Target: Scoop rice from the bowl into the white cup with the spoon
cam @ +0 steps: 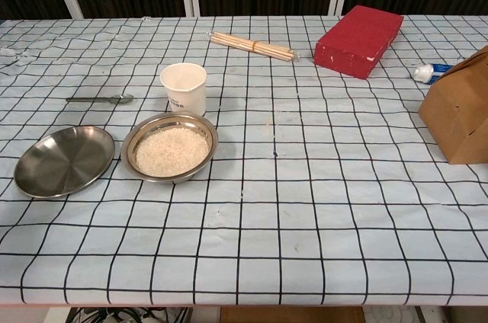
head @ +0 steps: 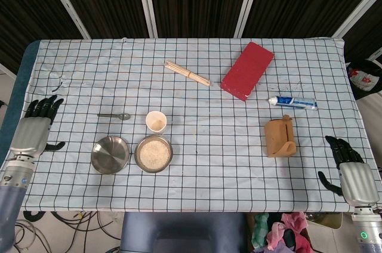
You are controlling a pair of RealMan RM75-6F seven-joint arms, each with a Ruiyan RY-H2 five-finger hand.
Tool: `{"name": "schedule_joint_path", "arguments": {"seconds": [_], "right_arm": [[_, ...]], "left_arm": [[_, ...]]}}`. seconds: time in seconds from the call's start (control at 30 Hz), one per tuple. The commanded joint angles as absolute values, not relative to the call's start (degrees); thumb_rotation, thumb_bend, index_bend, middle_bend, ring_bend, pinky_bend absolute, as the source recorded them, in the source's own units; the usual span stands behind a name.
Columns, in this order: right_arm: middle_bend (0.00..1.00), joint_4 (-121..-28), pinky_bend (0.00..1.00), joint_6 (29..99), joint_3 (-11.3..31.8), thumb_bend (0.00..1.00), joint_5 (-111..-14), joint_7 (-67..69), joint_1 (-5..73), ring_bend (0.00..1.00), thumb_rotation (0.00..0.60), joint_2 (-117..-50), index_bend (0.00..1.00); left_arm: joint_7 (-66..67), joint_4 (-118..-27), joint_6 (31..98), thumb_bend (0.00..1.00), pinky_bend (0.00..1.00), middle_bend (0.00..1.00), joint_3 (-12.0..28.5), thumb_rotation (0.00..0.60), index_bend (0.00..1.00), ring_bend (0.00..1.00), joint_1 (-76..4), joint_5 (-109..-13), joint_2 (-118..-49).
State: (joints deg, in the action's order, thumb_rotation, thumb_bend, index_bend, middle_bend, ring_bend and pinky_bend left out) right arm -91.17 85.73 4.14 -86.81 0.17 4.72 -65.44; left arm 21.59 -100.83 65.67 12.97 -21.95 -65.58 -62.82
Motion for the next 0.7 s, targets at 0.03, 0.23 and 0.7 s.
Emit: {"name": "schedule_joint_path", "arguments": {"seconds": [0.03,0.23,0.7], "right_arm": [[0.09,-91.3,0.22,85.5,4.2,0.27,-86.5,0.4,4.8,0.08,0.6,-65.3,0.08],[0.09,-91.8,0.22,85.5,4.2,0.27,-86.2,1.1,4.6,0.08,0.6,-65.0,0.08],[0.09,-92.2,0.22,85.5,4.1,0.27,-86.0,1.9,4.3,0.08,0.6,-64.6,0.08]], "left_arm": [[22.3,-99.9,64.2,0.02,0.0,0.0,13.6,0.6,0.0,0.0,-23.9,-64.6,-64.2],[23.5,-100.1,64.1,0.02,0.0,0.0,13.6,0.6,0.0,0.0,-25.3,-63.9,-65.4],[27.3,-102.4,64.1,0.02,0.0,0.0,12.9,0.6,0.0,0.0,-27.4,-60.4,-66.4]]}}
